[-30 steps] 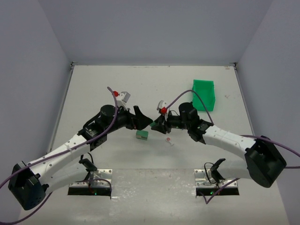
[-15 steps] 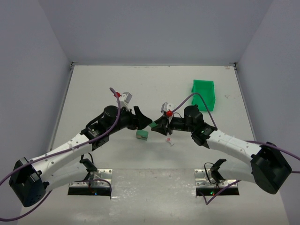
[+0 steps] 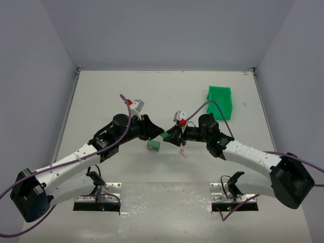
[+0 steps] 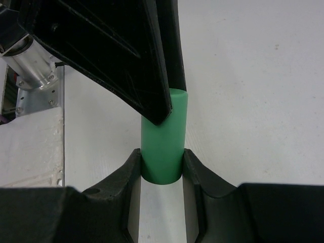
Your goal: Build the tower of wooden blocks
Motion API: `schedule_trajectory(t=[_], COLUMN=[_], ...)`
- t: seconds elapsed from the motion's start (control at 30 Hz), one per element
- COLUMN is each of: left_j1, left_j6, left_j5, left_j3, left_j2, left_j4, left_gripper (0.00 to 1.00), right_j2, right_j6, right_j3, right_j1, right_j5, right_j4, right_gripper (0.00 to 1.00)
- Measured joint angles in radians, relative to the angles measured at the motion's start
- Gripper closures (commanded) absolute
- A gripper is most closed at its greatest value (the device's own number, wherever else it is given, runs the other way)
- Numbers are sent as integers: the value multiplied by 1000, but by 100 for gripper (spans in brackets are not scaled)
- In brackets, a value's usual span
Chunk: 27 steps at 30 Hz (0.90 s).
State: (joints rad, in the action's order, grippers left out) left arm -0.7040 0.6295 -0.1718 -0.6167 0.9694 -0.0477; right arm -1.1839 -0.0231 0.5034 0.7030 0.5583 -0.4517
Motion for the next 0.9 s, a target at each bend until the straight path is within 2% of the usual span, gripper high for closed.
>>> schedule_trajectory(t=[0.07, 0.1, 0.17, 0.27, 0.3, 0.33, 0.6, 0.9], left_j1=[0, 0, 0, -1, -3, -4, -5, -5], left_j6=[0, -1, -1, -4, -4, -5, -28, -55], left_j5=[1, 2, 4, 3, 2, 4, 141, 316], left_j3=[0, 0, 0, 0, 0, 0, -23, -84], left_j2=[1, 2, 2, 2, 2, 1, -86, -121], left_j4=[0, 0, 0, 0, -1, 0, 147, 320], left_gripper=[97, 100, 100, 100, 100, 100, 100, 100], right_j2=[-6, -8, -11, -17, -21, -23, -16, 83], right_j6=[0, 0, 0, -7, -5, -4, -26, -56], right_j3=[0, 0, 0, 5, 8, 12, 23, -6], right_j1=[0, 0, 0, 0, 0, 1, 1, 1], right_j5=[1, 1, 1, -6, -10, -20, -135, -342], right_j4=[-6, -8, -11, -7, -5, 5, 90, 172], right_gripper=[90, 85, 61, 17, 5, 1, 1, 1])
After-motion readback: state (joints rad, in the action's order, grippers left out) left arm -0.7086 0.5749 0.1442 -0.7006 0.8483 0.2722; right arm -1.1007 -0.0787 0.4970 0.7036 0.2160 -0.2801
